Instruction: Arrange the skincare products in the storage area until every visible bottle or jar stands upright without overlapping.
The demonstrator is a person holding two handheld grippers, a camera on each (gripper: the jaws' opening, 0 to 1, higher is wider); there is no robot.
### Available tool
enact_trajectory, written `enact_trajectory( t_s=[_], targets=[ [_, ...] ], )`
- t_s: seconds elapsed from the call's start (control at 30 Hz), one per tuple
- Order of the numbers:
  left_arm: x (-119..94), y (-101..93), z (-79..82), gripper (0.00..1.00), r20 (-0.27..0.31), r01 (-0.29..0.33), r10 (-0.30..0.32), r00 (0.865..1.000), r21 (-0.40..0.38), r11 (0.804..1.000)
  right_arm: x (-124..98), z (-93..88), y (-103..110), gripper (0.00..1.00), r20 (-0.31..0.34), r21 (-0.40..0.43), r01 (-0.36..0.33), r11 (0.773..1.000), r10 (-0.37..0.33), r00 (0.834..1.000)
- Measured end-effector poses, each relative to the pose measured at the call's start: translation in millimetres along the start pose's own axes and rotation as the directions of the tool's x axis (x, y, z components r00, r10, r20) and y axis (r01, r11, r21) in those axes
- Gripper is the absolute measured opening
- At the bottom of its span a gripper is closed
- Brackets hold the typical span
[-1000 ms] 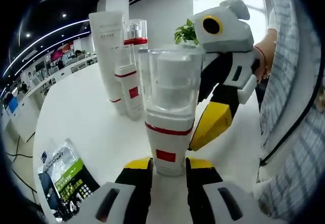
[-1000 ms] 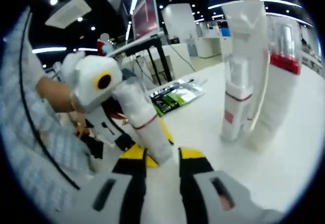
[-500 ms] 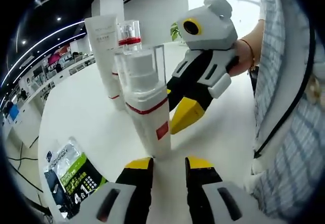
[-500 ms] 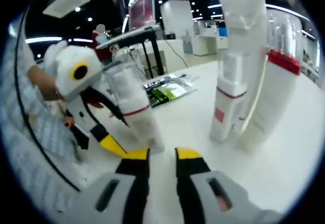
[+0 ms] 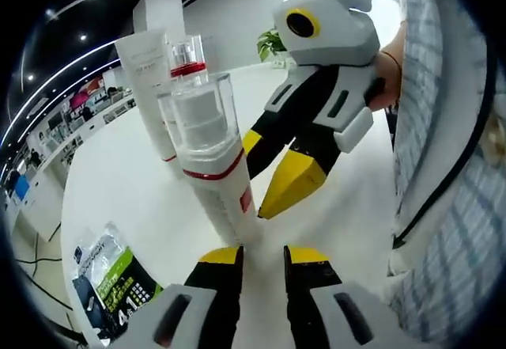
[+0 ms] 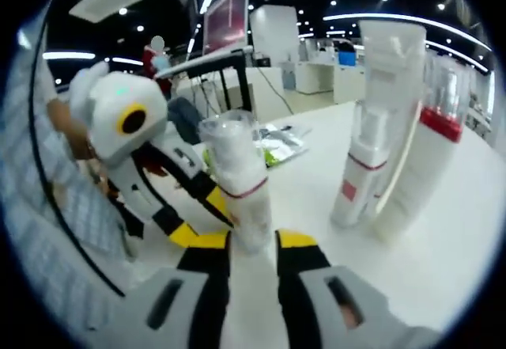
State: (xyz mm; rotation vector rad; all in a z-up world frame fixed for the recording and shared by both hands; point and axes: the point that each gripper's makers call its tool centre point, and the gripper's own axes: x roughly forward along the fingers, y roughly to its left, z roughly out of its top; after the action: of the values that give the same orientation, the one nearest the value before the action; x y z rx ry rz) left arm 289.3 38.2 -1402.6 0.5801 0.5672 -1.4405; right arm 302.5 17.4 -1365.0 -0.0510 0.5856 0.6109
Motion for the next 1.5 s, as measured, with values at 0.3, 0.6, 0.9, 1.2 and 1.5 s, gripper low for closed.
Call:
enact_trajectory(
  t_s=[0.3,0.6,0.9,1.2,1.5],
  targets=[
    [9,-2.3,9.8,0.21,-0.002,0.018,-0.018,1.0,0.046,0.999,-4,-5.5,-7,0.21,-0.004,0.001,0.043,0.999,-0.043,0.999],
    [19,2.2,19.6,0.21,-0.011,0.026,-0.025,1.0,0.093,0.995,-9,-9.7,-20,0.2,-0.011,-0.003,0.09,0.996,-0.09,0.996],
    [27,2.5,30.2,0.21,-0.012,0.045,-0.044,0.999,0.134,0.99,-14,-17.5,-29,0.19,-0.023,0.012,0.116,0.993,-0.116,0.993],
    [31,5.5,35.4,0.21,-0.003,0.047,-0.047,0.999,0.142,0.989,-19,-20.7,-34,0.19,-0.023,0.027,0.138,0.99,-0.137,0.99],
    [22,14.6,36.9,0.22,0.008,-0.001,0.0,1.0,0.151,0.989,-17,-9.9,-52,0.22,-0.002,0.028,0.18,0.983,-0.18,0.984]
  ],
)
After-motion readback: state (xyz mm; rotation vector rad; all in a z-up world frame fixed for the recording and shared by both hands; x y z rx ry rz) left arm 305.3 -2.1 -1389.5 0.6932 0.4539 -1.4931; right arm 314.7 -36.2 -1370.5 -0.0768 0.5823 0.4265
